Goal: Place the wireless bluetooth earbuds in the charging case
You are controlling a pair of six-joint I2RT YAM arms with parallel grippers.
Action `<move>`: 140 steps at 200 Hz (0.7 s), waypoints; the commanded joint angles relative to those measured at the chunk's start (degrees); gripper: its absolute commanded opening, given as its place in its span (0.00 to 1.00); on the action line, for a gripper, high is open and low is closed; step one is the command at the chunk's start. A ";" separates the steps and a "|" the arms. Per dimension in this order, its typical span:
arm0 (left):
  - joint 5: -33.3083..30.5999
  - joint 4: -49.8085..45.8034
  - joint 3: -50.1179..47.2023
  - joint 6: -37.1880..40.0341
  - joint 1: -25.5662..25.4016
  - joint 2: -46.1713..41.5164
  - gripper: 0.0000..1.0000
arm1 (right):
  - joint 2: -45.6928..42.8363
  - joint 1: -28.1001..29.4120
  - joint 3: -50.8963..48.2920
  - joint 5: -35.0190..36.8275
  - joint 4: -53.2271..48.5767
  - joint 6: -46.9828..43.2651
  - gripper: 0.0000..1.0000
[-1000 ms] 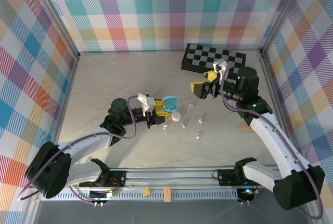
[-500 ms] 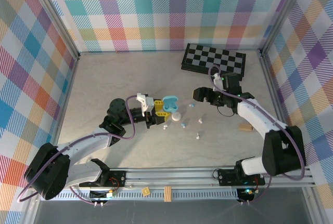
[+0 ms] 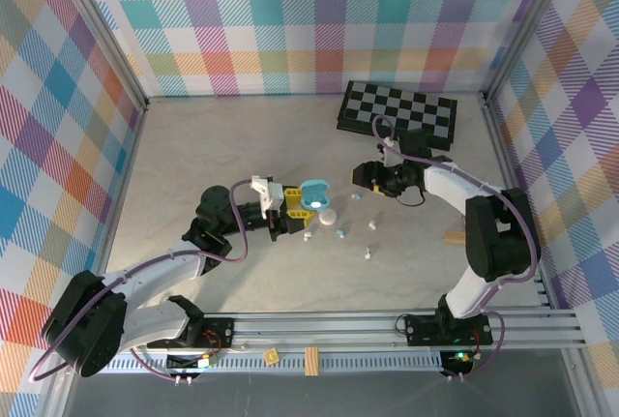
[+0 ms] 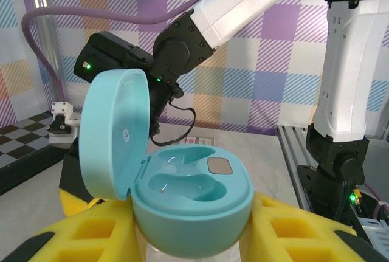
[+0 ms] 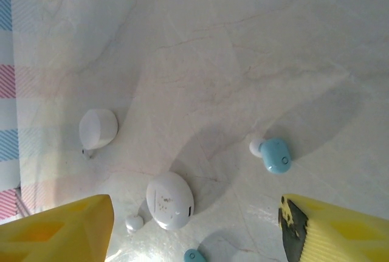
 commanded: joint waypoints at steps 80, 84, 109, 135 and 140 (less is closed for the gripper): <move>1.32 4.15 -0.50 -0.98 0.27 -0.21 0.37 | 3.58 9.06 -3.20 -5.19 -1.37 -4.10 0.67; 1.32 4.39 -0.50 -1.13 0.27 -0.13 0.37 | 3.85 9.22 -3.06 -5.22 -1.45 -4.28 0.67; 1.49 5.16 -0.59 -1.58 0.27 0.23 0.37 | 5.99 9.91 -2.35 -5.54 -1.92 -5.27 0.67; 1.20 5.10 -0.60 -1.72 0.31 0.08 0.37 | 7.51 10.55 -2.05 -6.80 -2.28 -6.57 0.67; 1.18 5.07 -0.59 -1.71 0.27 0.02 0.37 | 7.68 10.70 -2.11 -7.07 -2.36 -6.83 0.67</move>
